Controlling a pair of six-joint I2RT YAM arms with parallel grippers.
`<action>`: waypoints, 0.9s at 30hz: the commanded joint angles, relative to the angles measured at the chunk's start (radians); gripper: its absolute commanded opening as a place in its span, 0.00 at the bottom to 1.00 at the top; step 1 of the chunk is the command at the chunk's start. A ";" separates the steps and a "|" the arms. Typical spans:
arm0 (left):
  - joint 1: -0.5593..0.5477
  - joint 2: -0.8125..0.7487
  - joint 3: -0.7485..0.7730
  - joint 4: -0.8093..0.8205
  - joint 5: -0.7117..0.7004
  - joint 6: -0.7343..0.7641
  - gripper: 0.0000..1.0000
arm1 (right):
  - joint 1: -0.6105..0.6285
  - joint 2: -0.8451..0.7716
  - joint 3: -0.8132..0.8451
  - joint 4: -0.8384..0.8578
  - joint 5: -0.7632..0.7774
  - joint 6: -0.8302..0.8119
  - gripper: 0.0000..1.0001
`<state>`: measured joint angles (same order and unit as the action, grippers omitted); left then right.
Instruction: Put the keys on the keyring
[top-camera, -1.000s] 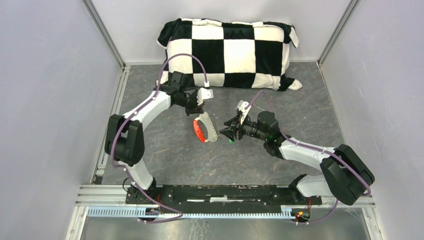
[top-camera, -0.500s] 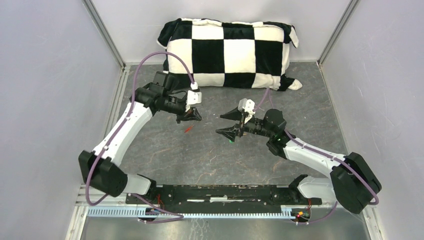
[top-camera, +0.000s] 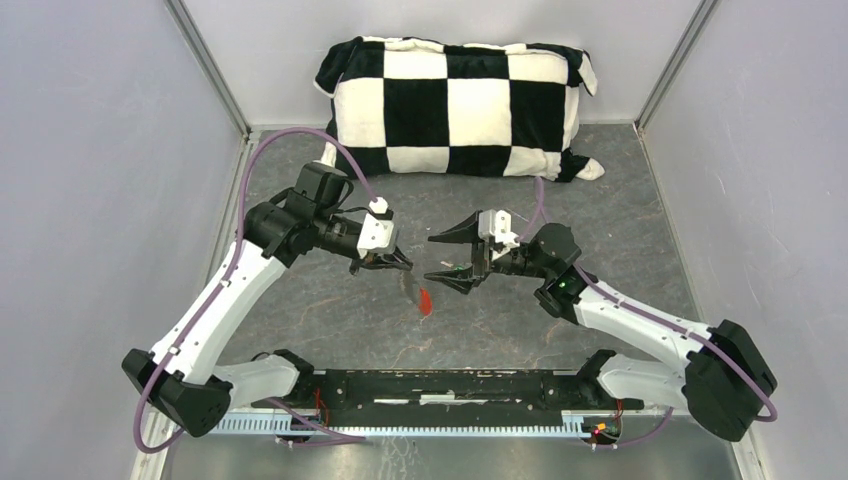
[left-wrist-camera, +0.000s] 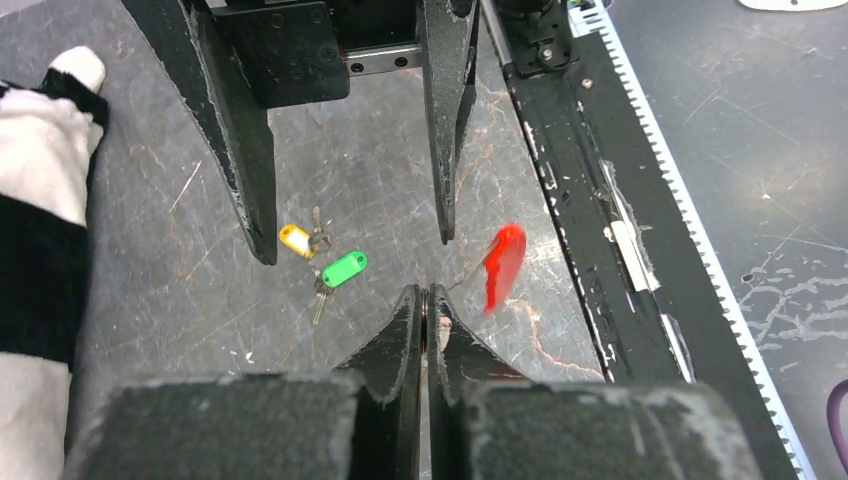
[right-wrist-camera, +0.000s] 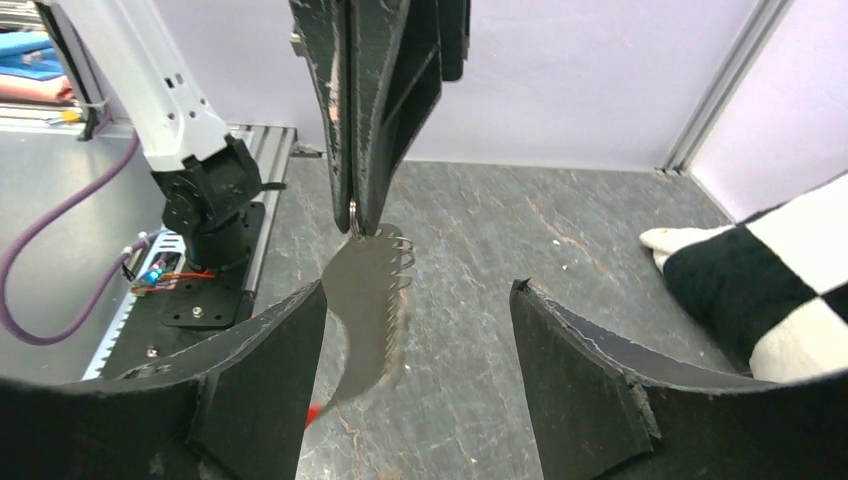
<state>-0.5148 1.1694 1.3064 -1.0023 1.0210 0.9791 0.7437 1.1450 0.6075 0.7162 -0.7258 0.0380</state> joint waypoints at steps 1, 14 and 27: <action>-0.024 -0.034 -0.001 -0.003 0.071 -0.022 0.02 | 0.018 -0.047 0.022 0.028 -0.040 0.039 0.75; -0.037 -0.070 -0.025 0.107 0.077 -0.218 0.02 | 0.105 -0.070 -0.004 0.012 0.123 0.125 0.61; -0.038 -0.198 -0.211 0.544 -0.152 -0.625 0.02 | 0.225 -0.136 0.027 -0.215 0.436 0.112 0.87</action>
<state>-0.5461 0.9913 1.1118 -0.6064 0.9367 0.4969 0.9230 0.9943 0.5907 0.5957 -0.4408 0.1555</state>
